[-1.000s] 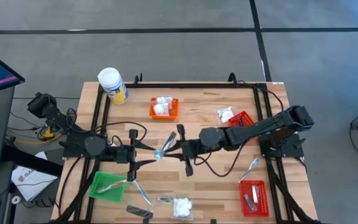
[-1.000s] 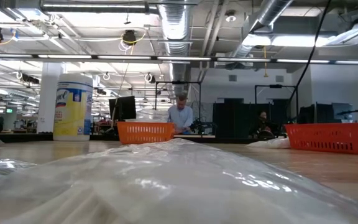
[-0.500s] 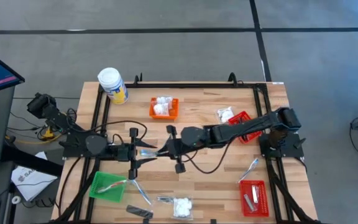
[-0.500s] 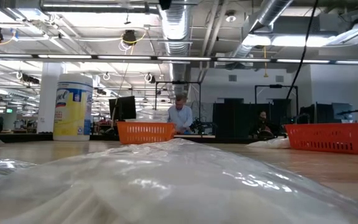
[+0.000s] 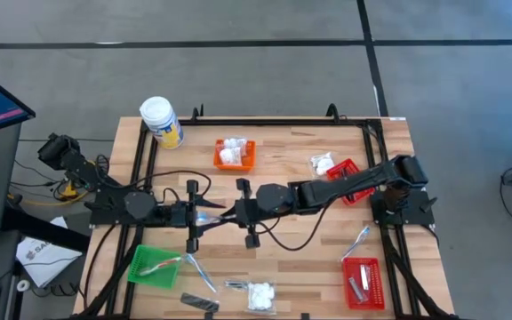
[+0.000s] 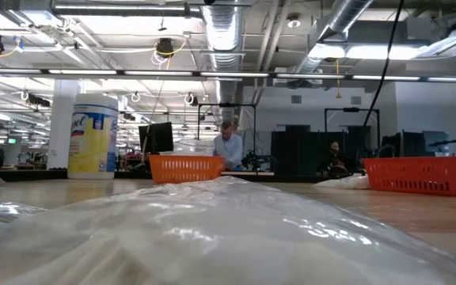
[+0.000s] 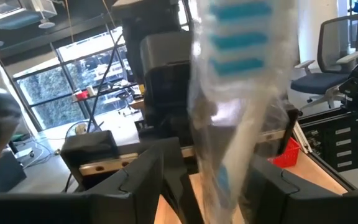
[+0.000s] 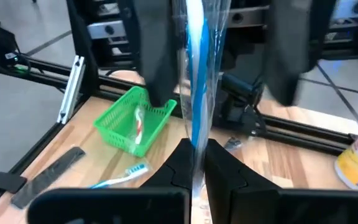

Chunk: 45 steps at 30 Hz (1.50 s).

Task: Pick & Place Travel size toiletries
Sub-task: Put the light blue toothbrush into the green basket

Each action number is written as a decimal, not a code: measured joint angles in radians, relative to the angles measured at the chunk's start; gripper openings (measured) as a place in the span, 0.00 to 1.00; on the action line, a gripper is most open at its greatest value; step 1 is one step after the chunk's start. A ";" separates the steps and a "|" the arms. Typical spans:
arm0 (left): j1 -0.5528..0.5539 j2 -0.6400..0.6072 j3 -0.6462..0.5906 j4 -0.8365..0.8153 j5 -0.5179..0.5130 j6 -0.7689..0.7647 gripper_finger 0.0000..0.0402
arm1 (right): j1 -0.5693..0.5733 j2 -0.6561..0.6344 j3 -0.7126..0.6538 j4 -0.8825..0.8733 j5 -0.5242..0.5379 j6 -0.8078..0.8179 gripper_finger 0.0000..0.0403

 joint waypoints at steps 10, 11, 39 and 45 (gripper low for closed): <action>0.000 0.000 0.000 -0.001 0.000 -0.014 0.40 | 0.042 0.001 0.000 0.032 0.120 -0.049 0.02; 0.000 0.000 0.000 -0.002 0.002 -0.015 0.40 | 0.045 0.001 0.000 0.034 0.123 -0.049 0.02; -0.008 0.000 -0.001 -0.040 -0.031 -0.026 0.15 | 0.054 -0.036 -0.009 -0.014 0.209 -0.015 0.03; -0.011 0.000 -0.001 -0.043 -0.027 -0.019 0.03 | 0.055 -0.036 -0.009 -0.020 0.208 -0.022 0.03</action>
